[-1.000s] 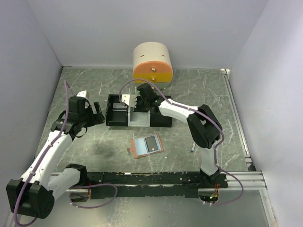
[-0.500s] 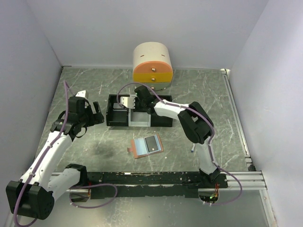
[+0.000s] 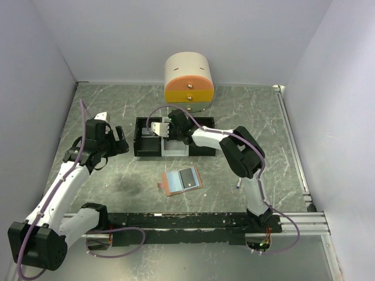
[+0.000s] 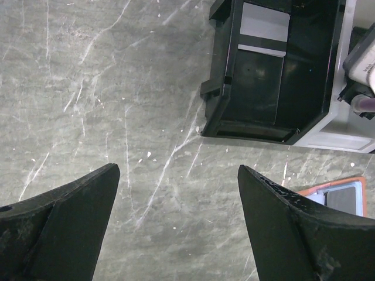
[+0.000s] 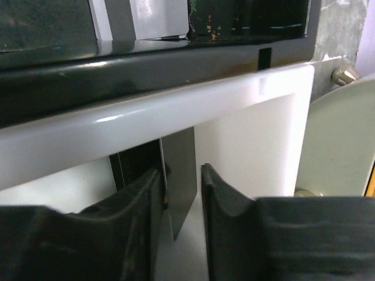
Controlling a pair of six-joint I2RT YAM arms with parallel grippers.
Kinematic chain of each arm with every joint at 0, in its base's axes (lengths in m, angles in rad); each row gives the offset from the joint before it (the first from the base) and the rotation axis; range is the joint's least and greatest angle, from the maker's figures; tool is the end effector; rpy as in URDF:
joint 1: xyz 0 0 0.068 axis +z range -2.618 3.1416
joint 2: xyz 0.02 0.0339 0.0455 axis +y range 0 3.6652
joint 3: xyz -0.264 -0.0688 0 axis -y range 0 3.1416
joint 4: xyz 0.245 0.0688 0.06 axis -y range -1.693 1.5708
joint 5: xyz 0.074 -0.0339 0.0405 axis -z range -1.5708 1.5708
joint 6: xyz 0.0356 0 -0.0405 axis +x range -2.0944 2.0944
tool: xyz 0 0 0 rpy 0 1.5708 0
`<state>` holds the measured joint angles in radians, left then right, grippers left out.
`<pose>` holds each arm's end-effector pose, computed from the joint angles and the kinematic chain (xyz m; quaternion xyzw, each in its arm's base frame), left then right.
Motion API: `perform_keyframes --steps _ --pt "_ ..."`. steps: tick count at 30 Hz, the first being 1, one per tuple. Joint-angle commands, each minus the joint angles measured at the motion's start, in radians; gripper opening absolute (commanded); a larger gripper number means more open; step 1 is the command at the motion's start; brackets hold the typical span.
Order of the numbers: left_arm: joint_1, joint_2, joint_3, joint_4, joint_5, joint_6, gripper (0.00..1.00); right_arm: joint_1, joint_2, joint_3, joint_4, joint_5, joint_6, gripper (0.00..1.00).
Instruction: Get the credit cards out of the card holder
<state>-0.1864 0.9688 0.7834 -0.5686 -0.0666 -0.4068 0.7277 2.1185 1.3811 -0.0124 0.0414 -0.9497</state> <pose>0.1991 -0.0351 0.2699 -0.1140 0.9102 -0.0868 0.3885 0.3440 0.3044 0.1439 -0.6763 0.6189 -0.0631 0.3944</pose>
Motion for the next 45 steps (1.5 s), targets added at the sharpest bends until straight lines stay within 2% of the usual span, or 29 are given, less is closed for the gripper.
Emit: perform_keyframes --steps 1,7,14,24,28,32,36,40,45 --pt "0.007 0.0 0.006 0.018 0.007 0.016 0.93 -0.003 -0.015 0.002 -0.022 0.0 0.028 0.36" --pt "0.007 -0.004 0.005 0.02 0.004 0.015 0.94 -0.005 -0.037 0.026 -0.058 -0.013 0.047 0.46" --pt "0.007 -0.002 0.006 0.019 0.01 0.016 0.93 -0.008 -0.107 0.031 -0.063 -0.096 0.118 0.47" --pt "0.007 0.005 0.004 0.021 0.022 0.019 0.93 -0.01 -0.233 -0.118 0.096 -0.095 0.296 0.48" --pt "0.007 0.006 0.006 0.02 0.025 0.019 0.93 -0.011 -0.281 -0.161 0.125 -0.053 0.442 0.45" --pt "0.007 0.0 0.004 0.022 0.024 0.018 0.92 -0.011 -0.325 -0.192 0.115 -0.133 0.622 0.43" --pt "0.007 0.001 0.004 0.022 0.026 0.019 0.92 -0.008 -0.314 -0.18 0.049 -0.053 0.697 0.39" --pt "0.007 0.006 0.004 0.023 0.032 0.021 0.92 -0.009 -0.315 -0.204 0.03 0.058 0.678 0.38" --pt "0.007 0.006 0.005 0.023 0.036 0.021 0.92 -0.01 -0.342 -0.237 0.017 0.113 0.652 0.38"
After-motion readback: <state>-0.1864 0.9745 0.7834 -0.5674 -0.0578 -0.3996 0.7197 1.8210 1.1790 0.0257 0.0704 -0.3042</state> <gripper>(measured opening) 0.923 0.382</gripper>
